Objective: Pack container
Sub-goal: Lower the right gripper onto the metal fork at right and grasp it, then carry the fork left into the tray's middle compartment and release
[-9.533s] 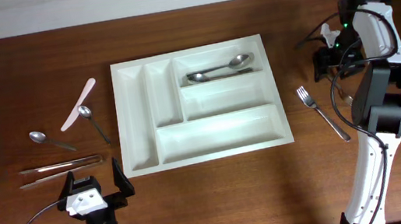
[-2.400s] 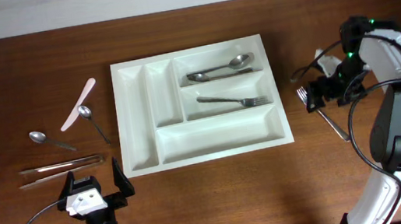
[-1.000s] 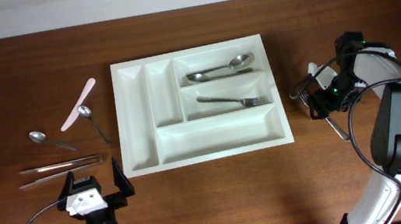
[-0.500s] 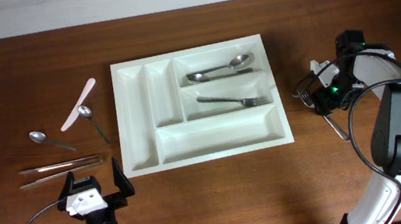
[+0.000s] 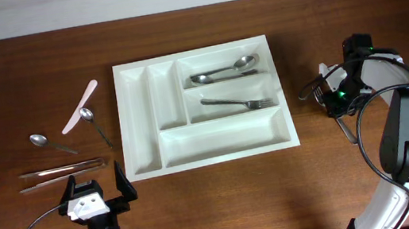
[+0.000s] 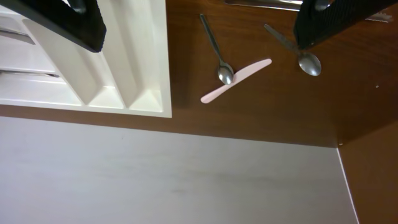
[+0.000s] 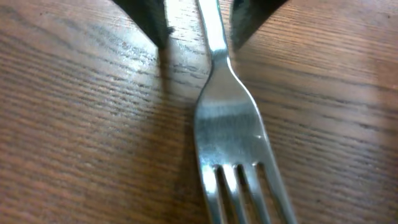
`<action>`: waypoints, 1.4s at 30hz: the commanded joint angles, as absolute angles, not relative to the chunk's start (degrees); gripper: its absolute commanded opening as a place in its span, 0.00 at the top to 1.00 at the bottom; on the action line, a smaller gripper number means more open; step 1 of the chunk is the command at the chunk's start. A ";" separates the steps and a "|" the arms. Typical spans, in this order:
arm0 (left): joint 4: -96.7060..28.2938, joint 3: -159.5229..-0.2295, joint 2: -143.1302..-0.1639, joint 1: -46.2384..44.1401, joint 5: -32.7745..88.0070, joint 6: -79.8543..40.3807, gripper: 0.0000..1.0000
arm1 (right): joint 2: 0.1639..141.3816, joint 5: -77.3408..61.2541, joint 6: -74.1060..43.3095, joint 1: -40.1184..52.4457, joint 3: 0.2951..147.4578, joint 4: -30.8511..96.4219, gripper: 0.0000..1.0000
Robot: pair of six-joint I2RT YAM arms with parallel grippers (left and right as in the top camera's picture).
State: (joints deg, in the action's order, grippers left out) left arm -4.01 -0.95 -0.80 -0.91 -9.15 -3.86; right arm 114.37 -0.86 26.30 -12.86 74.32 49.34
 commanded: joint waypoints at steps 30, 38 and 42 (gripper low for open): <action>-3.88 -0.54 -0.30 -1.08 -8.56 -2.94 0.01 | 115.85 -2.96 20.47 -12.73 77.62 49.45 0.96; -3.88 -0.54 -0.32 -1.08 -8.56 -2.94 0.01 | 115.85 -3.01 20.47 -12.71 92.40 57.34 0.96; -3.88 -0.54 -0.32 -1.08 -8.56 -2.94 0.01 | 115.85 -3.44 21.63 -12.38 98.37 59.61 0.96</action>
State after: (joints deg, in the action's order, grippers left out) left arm -4.01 -0.95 -0.80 -0.91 -9.15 -3.86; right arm 116.11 -2.46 21.02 -12.86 94.83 58.70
